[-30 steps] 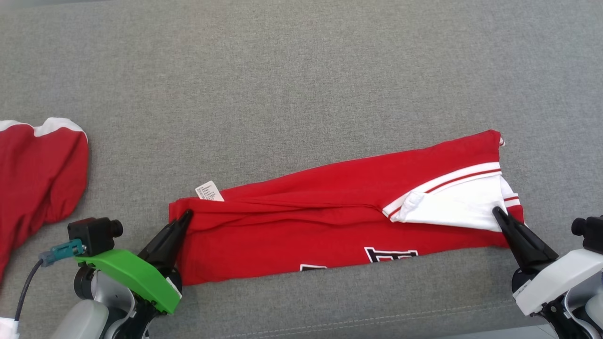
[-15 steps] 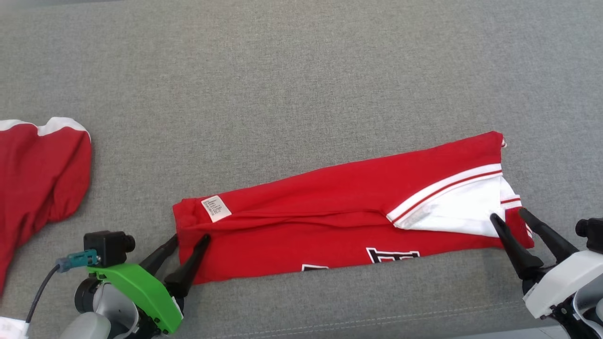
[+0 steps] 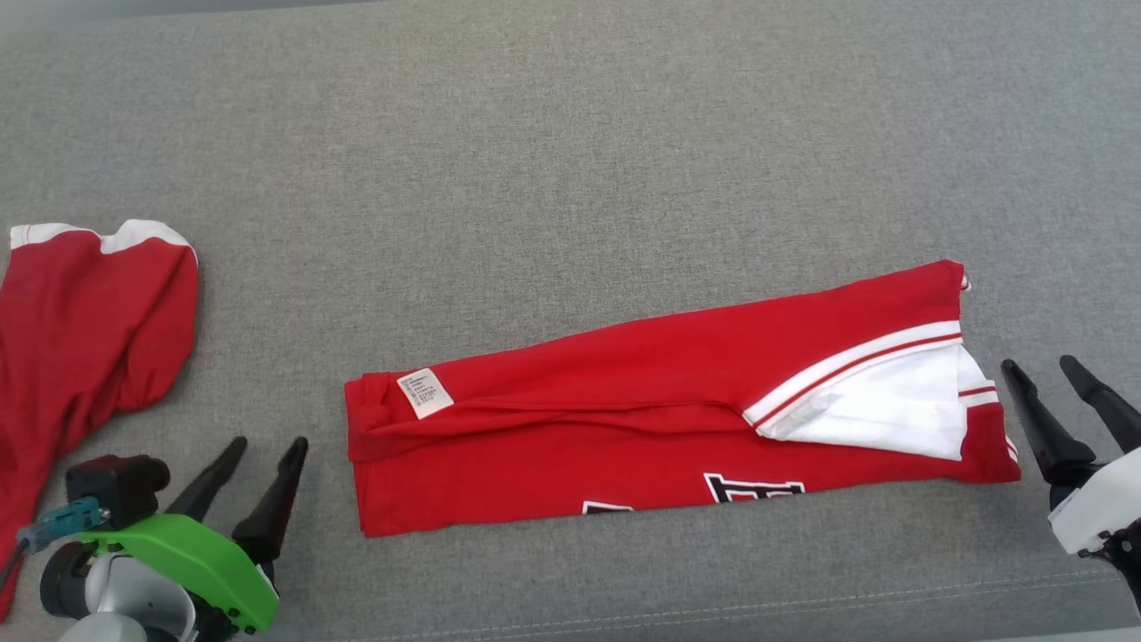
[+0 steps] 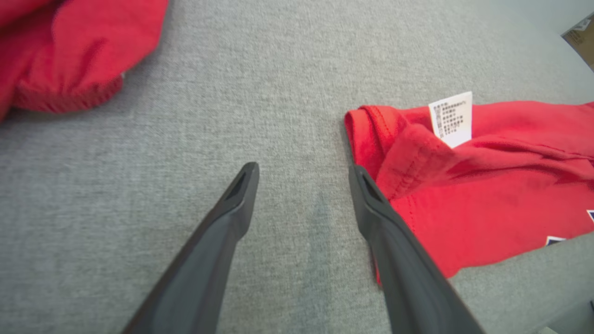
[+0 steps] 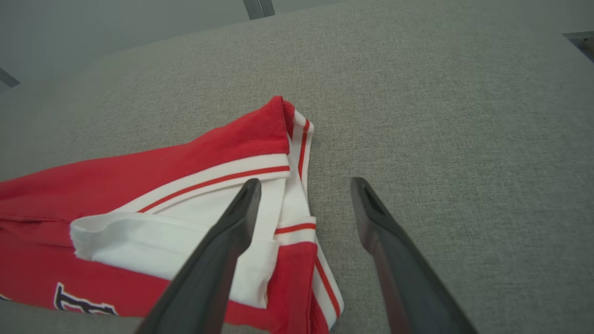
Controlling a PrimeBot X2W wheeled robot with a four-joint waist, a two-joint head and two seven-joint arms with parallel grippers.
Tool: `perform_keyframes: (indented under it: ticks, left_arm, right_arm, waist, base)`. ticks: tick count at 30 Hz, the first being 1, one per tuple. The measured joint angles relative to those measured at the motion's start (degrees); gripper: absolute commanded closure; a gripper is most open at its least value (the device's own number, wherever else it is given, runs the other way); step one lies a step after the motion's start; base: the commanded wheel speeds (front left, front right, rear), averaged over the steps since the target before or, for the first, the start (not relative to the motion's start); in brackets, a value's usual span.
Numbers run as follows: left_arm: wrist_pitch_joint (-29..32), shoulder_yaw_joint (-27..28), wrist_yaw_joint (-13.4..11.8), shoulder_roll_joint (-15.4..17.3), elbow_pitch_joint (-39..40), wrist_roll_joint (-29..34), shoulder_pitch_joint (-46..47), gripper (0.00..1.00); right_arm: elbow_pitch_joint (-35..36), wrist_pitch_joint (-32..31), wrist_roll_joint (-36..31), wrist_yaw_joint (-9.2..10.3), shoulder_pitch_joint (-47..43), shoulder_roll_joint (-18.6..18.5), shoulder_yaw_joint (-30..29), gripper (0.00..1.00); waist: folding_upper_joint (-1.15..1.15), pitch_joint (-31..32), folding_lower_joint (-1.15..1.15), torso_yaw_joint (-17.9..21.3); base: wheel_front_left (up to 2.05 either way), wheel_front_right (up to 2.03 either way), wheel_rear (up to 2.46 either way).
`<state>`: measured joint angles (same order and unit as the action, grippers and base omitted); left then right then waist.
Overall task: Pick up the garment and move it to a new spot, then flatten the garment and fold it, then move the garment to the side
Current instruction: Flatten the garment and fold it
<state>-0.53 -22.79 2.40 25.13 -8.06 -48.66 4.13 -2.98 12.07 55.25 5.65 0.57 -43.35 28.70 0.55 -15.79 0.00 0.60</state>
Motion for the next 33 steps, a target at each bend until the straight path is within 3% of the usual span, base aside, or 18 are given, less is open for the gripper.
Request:
perform_keyframes:
  ticks: [8, 14, 19, 25, 26, 27, 28, 33]
  left_arm:
    - [-8.6, 2.09, -4.19, -2.57, 3.68, 4.83, 0.08, 0.0]
    - [-13.48, 2.64, -7.06, -4.05, 5.6, 8.38, 0.11, 0.0]
    - [-13.46, 2.61, -7.46, -4.37, 6.8, 10.44, 0.08, 0.0]
    - [-13.48, 3.88, -7.82, -5.9, 7.76, 10.59, -0.35, 0.0]
    - [-13.48, 4.03, -7.93, -6.14, 8.0, 10.6, -0.65, 0.0]
    - [-13.48, 4.09, -7.93, -6.28, 8.03, 10.59, -0.81, 0.0]
    - [-13.49, 4.26, -7.94, -6.46, 8.15, 10.58, -0.87, 0.0]
    - [-13.66, 4.83, -7.94, -8.2, 8.29, 10.28, -1.33, 0.0]
  right_arm:
    - [-5.19, -3.3, 2.83, -0.11, 1.25, -0.04, -0.07, 0.0]
    - [-8.7, -6.12, 4.52, -1.62, 2.79, 1.77, 1.52, 0.0]
    - [-10.96, -8.04, 4.6, -2.22, 3.62, 2.01, 2.81, 0.0]
    - [-14.0, -10.88, 6.79, -4.59, 6.39, 2.37, 2.91, 0.0]
    - [-14.45, -11.52, 7.78, -4.94, 7.05, 2.64, 2.91, 0.3]
    - [-14.82, -12.21, 8.54, -5.36, 7.53, 3.01, 2.9, 0.87]
    - [-15.24, -12.82, 9.55, -5.99, 7.87, 3.33, 2.69, 1.0]
    - [-16.48, -15.48, 16.63, -8.92, 8.4, 5.94, 0.47, 1.0]
  waist:
    - [0.0, -0.16, 0.0, -2.61]
    - [0.0, -0.45, 0.0, -5.04]
    - [0.0, -0.7, 0.0, -6.56]
    - [0.0, -1.44, 0.0, -8.01]
    - [0.0, -1.52, 0.0, -8.12]
    - [0.0, -1.57, 0.0, -8.2]
    - [0.0, -1.57, 0.0, -8.26]
    - [0.0, -1.1, 0.0, -8.51]
  base:
    - [0.0, 0.0, 0.0]
    - [0.0, 0.0, 0.0]
    - [0.0, 0.0, 0.0]
    - [0.0, 0.0, 0.0]
    - [0.0, 0.0, 0.0]
    - [0.0, 0.0, 0.0]
    - [0.0, 0.0, 0.0]
    - [0.0, 0.0, 0.0]
